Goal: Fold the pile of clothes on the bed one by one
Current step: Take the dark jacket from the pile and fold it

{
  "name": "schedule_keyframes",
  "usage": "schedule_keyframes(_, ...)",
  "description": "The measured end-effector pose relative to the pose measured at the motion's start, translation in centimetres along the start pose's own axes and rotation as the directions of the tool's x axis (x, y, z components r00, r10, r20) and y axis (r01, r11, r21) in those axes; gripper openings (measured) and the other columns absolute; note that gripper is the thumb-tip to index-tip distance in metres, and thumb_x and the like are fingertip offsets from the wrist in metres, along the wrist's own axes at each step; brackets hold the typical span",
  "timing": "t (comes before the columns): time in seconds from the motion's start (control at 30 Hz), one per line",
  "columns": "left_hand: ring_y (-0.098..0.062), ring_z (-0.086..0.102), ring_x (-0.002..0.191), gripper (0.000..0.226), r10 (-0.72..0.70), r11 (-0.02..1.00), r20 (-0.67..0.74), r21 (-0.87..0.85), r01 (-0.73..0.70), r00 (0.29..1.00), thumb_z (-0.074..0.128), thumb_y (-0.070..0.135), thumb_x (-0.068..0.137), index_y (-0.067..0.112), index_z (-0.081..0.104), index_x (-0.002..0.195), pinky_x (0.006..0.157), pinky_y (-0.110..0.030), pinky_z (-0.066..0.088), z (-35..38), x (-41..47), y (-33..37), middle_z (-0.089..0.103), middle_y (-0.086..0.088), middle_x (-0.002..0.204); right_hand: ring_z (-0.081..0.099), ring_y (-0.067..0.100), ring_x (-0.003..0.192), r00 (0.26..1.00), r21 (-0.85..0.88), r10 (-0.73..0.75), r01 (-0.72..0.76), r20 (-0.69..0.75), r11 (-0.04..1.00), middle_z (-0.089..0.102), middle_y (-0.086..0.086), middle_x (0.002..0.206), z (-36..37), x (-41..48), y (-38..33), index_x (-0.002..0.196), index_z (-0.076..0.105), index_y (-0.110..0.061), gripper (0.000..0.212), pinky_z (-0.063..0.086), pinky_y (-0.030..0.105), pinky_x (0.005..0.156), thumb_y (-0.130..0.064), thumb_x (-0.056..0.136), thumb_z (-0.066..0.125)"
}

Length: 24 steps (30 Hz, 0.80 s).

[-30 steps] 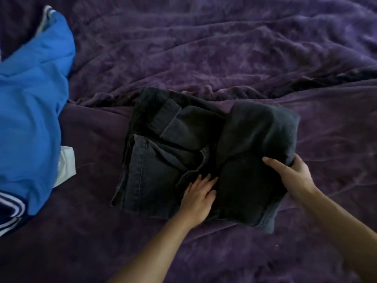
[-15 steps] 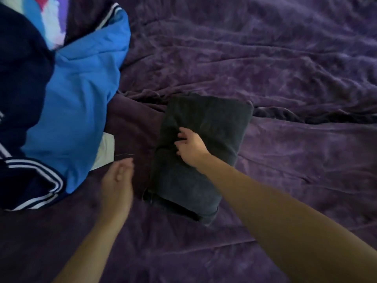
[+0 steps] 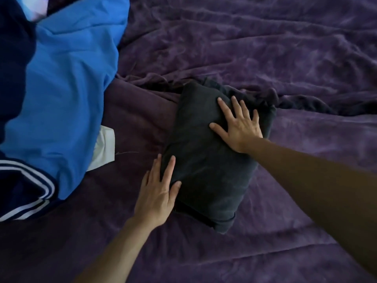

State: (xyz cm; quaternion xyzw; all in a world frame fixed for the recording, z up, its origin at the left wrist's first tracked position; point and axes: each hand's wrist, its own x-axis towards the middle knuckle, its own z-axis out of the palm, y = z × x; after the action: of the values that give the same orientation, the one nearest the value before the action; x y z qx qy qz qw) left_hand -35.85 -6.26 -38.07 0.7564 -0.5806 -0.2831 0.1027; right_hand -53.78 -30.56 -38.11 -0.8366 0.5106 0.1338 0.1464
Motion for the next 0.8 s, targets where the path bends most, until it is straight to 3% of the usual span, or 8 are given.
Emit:
schedule_keyframes(0.1, -0.021, 0.011, 0.147, 0.062, 0.004, 0.999, 0.087, -0.034, -0.001, 0.996, 0.019, 0.057, 0.095, 0.049, -0.019, 0.143, 0.117, -0.039, 0.02, -1.3, 0.5, 0.2, 0.008, -0.009, 0.16, 0.0, 0.027, 0.148, 0.999, 0.03, 0.006, -0.007, 0.044, 1.0, -0.002, 0.005, 0.162, -0.5, 0.4, -0.1, 0.143, -0.017, -0.051, 0.078, 0.007, 0.059, 0.115, -0.084, 0.079, 0.012)
schedule_keyframes(0.17, -0.021, 0.015, 0.146, 0.062, 0.004, 0.997, 0.113, -0.075, 0.005, 0.994, 0.022, 0.06, 0.093, 0.05, -0.009, 0.145, 0.115, -0.036, 0.019, -3.1, 0.7, 0.8, 0.012, -0.008, 0.159, 0.001, 0.027, 0.148, 1.0, 0.037, 0.0, -0.001, 0.032, 0.999, 0.002, 0.006, 0.162, -1.7, -0.1, 0.1, 0.147, -0.011, -0.047, 0.079, 0.007, 0.058, 0.116, -0.081, 0.081, 0.016)
schedule_keyframes(0.27, -0.023, 0.027, 0.141, 0.063, 0.051, 0.995, -0.033, -0.08, -0.054, 0.998, 0.022, 0.065, 0.091, 0.032, 0.028, 0.144, 0.111, -0.036, 0.026, -5.8, 2.4, 2.8, 0.022, -0.01, 0.156, 0.005, 0.028, 0.148, 0.975, 0.048, 0.056, -0.047, -0.213, 0.998, 0.013, 0.008, 0.16, -2.9, -2.9, 1.0, 0.151, 0.012, -0.036, 0.077, 0.01, 0.057, 0.116, -0.071, 0.087, 0.033)
schedule_keyframes(0.33, -0.024, 0.029, 0.14, 0.07, -0.027, 0.986, -0.09, -0.167, 0.012, 0.996, 0.024, 0.067, 0.089, 0.028, 0.02, 0.147, 0.108, -0.042, 0.03, -6.4, 5.0, 4.8, 0.025, -0.01, 0.155, 0.007, 0.028, 0.148, 0.936, 0.208, 0.219, -0.164, -0.275, 0.964, 0.012, 0.008, 0.16, -2.2, -6.2, 2.0, 0.151, 0.016, -0.034, 0.076, 0.016, 0.056, 0.114, -0.065, 0.087, 0.044)
schedule_keyframes(0.47, -0.035, 0.042, 0.128, 0.076, -0.335, 0.903, 0.102, -0.248, 0.35, 0.937, 0.028, 0.069, 0.089, 0.035, -0.001, 0.151, 0.098, -0.046, 0.037, -5.1, 10.4, 7.3, 0.033, -0.015, 0.148, 0.028, 0.028, 0.141, 0.848, 0.705, 0.527, -0.413, 0.065, 0.577, 0.013, 0.0, 0.16, 1.4, -12.5, 0.5, 0.148, 0.004, -0.046, 0.083, 0.031, 0.048, 0.108, -0.07, 0.082, 0.048)
schedule_keyframes(0.57, -0.039, 0.05, 0.118, 0.078, -0.361, 0.916, 0.071, -0.159, 0.368, 0.93, 0.033, 0.069, 0.089, 0.033, 0.002, 0.151, 0.091, -0.043, 0.04, -4.2, 10.8, 7.0, 0.047, -0.019, 0.135, 0.037, 0.024, 0.137, 0.795, 0.864, 0.582, -0.405, 0.17, 0.3, 0.025, -0.006, 0.156, 2.7, -12.8, -2.0, 0.145, 0.0, -0.051, 0.09, 0.029, 0.041, 0.109, -0.072, 0.077, 0.055)
schedule_keyframes(0.67, -0.039, 0.051, 0.117, 0.08, -0.335, 0.926, 0.046, -0.167, 0.338, 0.941, 0.041, 0.069, 0.087, 0.034, 0.007, 0.151, 0.093, -0.042, 0.04, -4.2, 10.2, 6.8, 0.055, -0.019, 0.129, 0.039, 0.027, 0.134, 0.773, 0.876, 0.602, -0.416, 0.201, 0.242, 0.032, -0.002, 0.153, 2.3, -12.3, -2.6, 0.145, 0.001, -0.051, 0.095, 0.029, 0.044, 0.11, -0.07, 0.074, 0.06)
schedule_keyframes(0.8, -0.037, 0.05, 0.12, 0.079, -0.307, 0.929, 0.008, -0.212, 0.302, 0.952, 0.046, 0.066, 0.086, 0.034, 0.013, 0.15, 0.097, -0.04, 0.039, -5.4, 7.6, 9.8, 0.054, -0.017, 0.132, 0.042, 0.026, 0.132, 0.816, 0.9, 0.551, -0.358, 0.173, 0.248, 0.039, -0.001, 0.148, 0.1, -15.3, -1.1, 0.146, 0.004, -0.051, 0.092, 0.035, 0.047, 0.11, -0.063, 0.076, 0.063)
